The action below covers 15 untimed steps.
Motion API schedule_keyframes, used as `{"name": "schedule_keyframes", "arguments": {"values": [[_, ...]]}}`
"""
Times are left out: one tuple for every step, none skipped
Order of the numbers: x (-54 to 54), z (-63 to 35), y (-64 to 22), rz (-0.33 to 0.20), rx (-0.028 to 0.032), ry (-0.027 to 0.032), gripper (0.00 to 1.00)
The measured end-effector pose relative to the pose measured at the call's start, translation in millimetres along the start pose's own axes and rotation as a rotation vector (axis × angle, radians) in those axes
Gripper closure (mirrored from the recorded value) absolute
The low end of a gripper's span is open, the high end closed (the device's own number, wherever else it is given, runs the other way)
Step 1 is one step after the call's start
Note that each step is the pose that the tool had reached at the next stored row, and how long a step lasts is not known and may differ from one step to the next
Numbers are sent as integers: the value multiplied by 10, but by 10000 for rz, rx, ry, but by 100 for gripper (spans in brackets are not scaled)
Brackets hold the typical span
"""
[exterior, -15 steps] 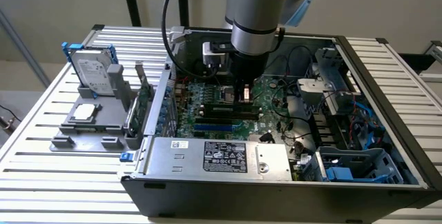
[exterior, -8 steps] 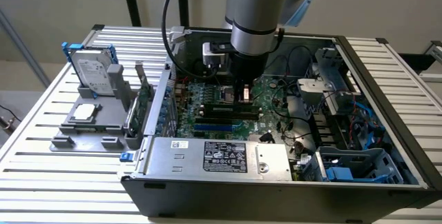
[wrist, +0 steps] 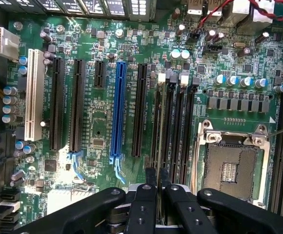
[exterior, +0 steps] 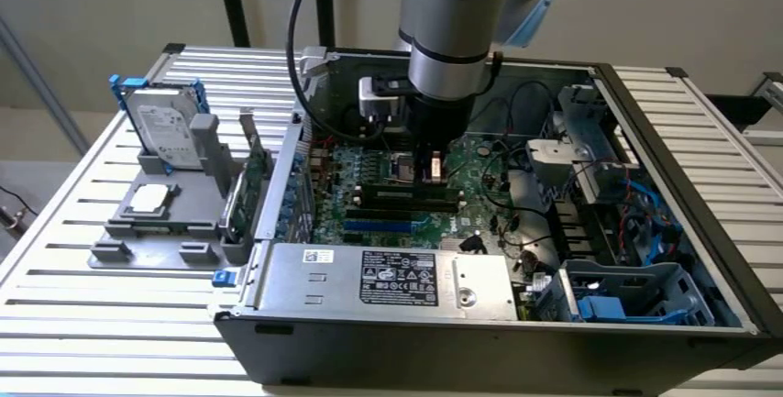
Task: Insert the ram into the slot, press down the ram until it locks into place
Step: 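Insert the ram into the slot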
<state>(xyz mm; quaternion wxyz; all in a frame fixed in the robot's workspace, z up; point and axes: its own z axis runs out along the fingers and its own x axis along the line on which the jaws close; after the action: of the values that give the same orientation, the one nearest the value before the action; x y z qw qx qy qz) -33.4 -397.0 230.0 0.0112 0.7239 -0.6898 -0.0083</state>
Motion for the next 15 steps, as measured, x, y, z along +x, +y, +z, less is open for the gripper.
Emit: {"name": "schedule_keyframes", "arguments": {"values": [[0,1,0,0,0,3,86],[0,2,0,1,0,6,86],[0,2,0,1,1,8,86],[0,3,0,1,0,13,86],[0,3,0,2,1,19,86],[0,4,0,3,1,30,86],[0,4,0,5,0,40,86],[0,6,0,9,1,52,86],[0,7,0,12,0,67,86],[0,9,0,14,0,78,86],[0,10,0,17,-1,88,86],[0,11,0,20,-1,94,86],[1,12,0,23,0,98,86],[0,13,0,25,-1,99,86],[0,14,0,26,0,98,86]]}}
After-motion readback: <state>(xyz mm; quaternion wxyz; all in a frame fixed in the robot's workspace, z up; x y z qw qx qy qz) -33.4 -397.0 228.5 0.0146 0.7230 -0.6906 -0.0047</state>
